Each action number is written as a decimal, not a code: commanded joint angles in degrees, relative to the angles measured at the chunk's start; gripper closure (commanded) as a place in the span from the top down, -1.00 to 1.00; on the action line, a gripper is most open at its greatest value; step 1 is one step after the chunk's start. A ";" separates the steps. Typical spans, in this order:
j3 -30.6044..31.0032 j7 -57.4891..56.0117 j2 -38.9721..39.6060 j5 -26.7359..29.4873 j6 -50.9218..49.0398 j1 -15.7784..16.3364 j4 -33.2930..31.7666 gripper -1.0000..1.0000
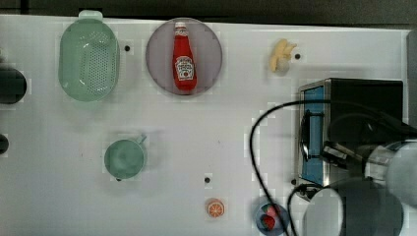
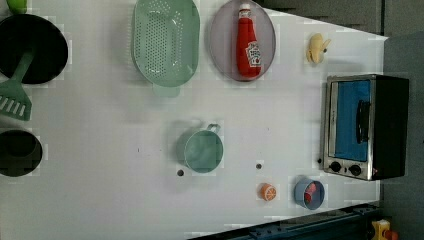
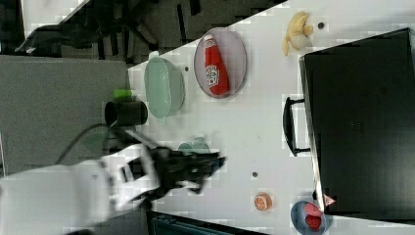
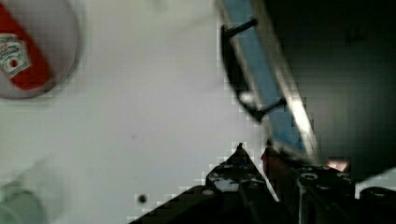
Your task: Flap open oven.
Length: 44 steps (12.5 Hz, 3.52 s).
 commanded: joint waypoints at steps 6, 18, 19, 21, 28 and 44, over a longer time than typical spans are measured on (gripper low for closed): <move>-2.55 -22.31 10.35 -1.26 24.13 -0.11 -10.29 -0.65; -1.93 -21.94 19.73 -3.16 38.07 0.21 -16.10 -0.65; -1.47 -20.10 19.86 -5.46 38.06 0.58 -16.09 -0.65; -0.12 -12.14 19.90 -12.55 37.76 1.67 -16.25 -0.65; 7.47 13.54 22.37 -31.81 33.79 5.37 -18.00 -0.65; 14.19 61.52 48.77 -60.85 24.02 18.48 -10.57 -0.65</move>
